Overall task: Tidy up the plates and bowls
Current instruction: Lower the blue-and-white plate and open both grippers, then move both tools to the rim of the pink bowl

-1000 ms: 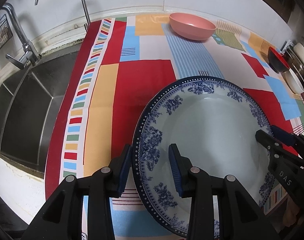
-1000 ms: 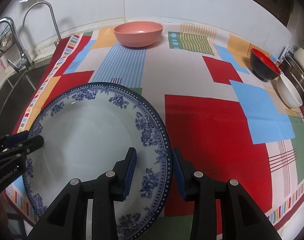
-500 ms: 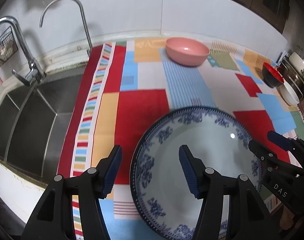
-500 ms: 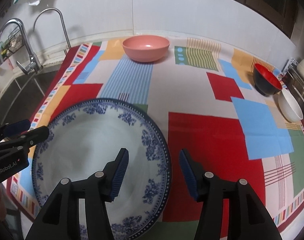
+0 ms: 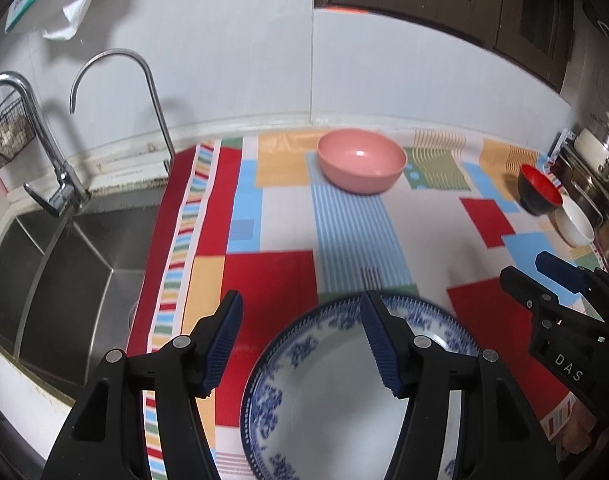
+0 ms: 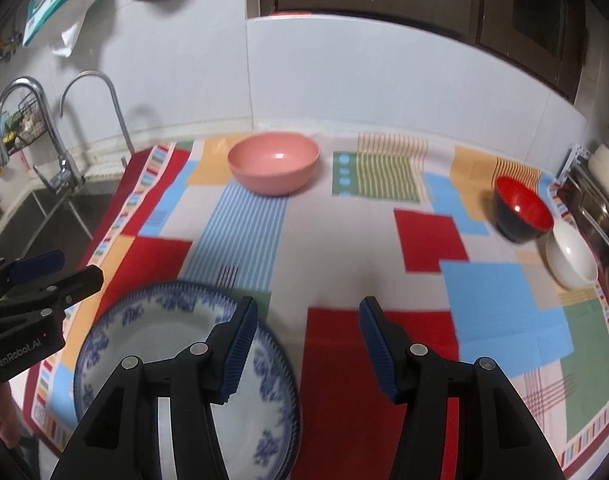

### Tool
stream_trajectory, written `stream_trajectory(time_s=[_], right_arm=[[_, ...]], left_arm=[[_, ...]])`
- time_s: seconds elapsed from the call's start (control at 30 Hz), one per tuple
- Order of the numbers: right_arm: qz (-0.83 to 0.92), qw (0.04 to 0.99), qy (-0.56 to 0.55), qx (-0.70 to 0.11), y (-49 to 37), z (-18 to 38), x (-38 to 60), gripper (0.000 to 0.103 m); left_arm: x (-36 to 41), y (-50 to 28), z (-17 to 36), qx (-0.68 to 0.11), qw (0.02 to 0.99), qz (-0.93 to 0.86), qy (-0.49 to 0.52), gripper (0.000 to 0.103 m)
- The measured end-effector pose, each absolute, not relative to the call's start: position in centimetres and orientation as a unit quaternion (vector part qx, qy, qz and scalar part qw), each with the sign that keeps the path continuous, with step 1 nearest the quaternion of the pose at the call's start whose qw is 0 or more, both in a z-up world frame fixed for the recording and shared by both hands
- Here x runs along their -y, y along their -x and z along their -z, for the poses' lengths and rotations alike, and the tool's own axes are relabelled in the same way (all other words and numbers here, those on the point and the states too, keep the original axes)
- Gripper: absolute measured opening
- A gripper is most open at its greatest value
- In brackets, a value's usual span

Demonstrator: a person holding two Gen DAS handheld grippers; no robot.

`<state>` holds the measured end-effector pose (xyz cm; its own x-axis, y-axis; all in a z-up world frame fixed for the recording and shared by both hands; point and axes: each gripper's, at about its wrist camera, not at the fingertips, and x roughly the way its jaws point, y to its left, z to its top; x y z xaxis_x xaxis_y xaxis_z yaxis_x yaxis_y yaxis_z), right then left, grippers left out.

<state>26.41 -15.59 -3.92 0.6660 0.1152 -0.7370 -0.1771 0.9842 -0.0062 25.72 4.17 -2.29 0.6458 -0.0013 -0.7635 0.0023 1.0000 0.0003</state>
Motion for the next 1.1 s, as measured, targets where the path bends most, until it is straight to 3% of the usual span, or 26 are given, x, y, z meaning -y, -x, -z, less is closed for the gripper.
stream_trajectory(time_s=[1.1], right_arm=[[-0.088, 0.927, 0.019, -0.365, -39.1, 2.5, 15.7, 0.054]], left_arm=[[-3.4, -39.4, 2.0, -0.405, 0.914, 0.008, -0.036, 0.060]])
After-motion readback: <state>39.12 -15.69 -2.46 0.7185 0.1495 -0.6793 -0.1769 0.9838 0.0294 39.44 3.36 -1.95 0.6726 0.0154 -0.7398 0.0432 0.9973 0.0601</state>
